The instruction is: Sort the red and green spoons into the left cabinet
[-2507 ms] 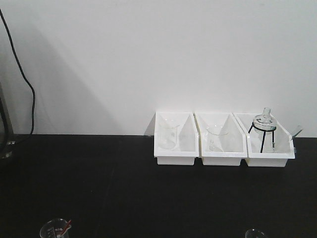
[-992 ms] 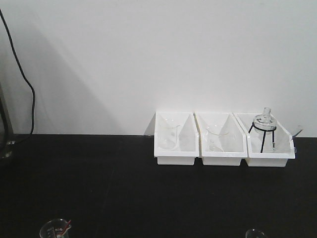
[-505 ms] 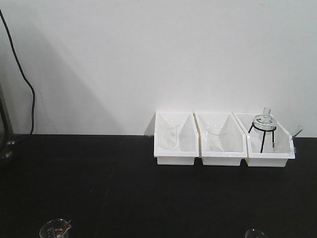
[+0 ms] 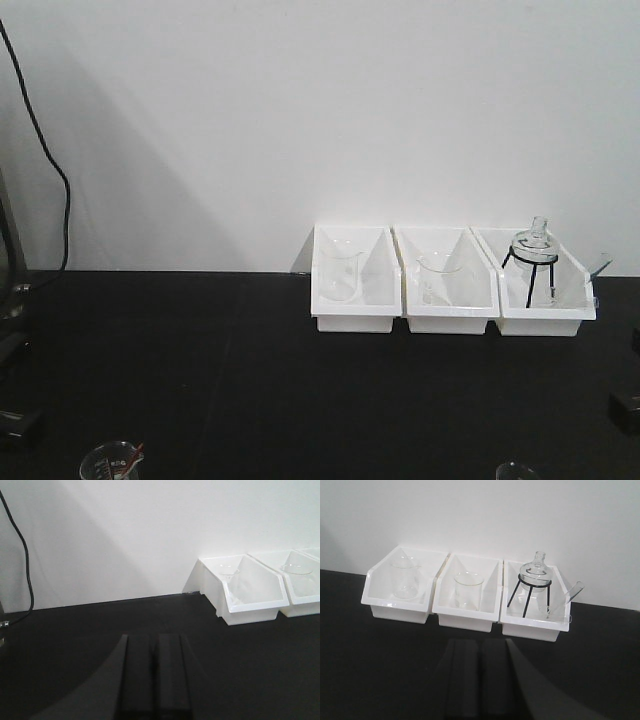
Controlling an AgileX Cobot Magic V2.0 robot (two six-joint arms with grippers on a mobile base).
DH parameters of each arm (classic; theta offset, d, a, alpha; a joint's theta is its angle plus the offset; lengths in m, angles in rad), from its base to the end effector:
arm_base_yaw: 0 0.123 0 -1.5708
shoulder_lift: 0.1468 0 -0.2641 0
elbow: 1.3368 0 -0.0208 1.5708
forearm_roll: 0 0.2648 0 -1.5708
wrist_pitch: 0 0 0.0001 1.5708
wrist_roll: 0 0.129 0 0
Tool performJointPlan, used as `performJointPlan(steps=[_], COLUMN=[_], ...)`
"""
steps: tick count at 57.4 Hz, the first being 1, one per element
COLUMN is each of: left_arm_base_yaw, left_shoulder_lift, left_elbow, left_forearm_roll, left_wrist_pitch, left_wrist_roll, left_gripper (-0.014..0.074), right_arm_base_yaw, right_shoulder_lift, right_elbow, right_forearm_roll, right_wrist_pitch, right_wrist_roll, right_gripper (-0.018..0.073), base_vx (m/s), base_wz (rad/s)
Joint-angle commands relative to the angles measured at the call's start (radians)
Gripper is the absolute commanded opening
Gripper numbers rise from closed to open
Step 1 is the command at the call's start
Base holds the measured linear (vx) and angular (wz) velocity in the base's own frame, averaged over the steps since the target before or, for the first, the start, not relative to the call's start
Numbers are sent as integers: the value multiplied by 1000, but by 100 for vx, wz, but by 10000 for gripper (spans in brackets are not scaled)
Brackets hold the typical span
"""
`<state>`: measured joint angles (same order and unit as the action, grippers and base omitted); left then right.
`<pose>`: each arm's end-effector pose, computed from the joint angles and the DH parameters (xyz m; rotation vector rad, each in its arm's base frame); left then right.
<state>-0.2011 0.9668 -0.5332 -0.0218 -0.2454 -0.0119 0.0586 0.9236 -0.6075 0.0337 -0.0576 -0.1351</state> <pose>0.2626 -0.0528 0.2765 0.1366 1.6692 -0.1724 0.2626 0.0152 0.2928 -0.1379 1.7368 -0.0331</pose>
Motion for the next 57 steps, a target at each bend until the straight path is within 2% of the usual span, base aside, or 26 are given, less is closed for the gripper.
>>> performJointPlan(steps=[1, 8, 13, 23, 31, 36, 41, 46, 50, 57], left_arm_base_yaw=[-7, -7, -7, -7, -7, -7, -7, -7, -7, -7], left_shoulder_lift=[-4, 1, 6, 22, 35, 42, 42, 42, 42, 42], left_elbow=[-40, -40, -40, -40, -40, -40, -40, -40, -40, -40], left_forearm_roll=[-1, -1, -1, -1, -1, -1, -1, -1, -1, -1], left_wrist_pitch=[-99, -102, -101, -102, -95, -88, -79, -79, -79, -76], left_wrist_roll=[-13, -13, -13, -13, -13, -13, -13, -13, -13, -13], left_gripper=[90, 184, 283, 501, 610, 631, 628, 614, 600, 567], right_arm_base_yaw=[-6, -6, -6, -6, -6, -4, -1, -1, 6, 42], right_shoulder_lift=[-8, -8, -8, -8, -8, -8, -8, 8, 32, 94], right_elbow=[-41, -41, -41, -41, -41, -41, -40, -30, 22, 186], right_forearm_roll=[-9, -10, -10, -10, -9, -1, 19, 5, -46, -175], right_wrist_pitch=[-114, -120, -120, -148, -204, -220, -243, -276, -357, -600], right_wrist_roll=[-10, -10, -10, -10, -10, 6, 82, 115, 135, 190], right_gripper=[88, 195, 303, 588, 731, 729, 720, 698, 668, 609], base_vx=[0, 0, 0, 0, 0, 0, 0, 0, 0, 0], base_wz=[0, 0, 0, 0, 0, 0, 0, 0, 0, 0])
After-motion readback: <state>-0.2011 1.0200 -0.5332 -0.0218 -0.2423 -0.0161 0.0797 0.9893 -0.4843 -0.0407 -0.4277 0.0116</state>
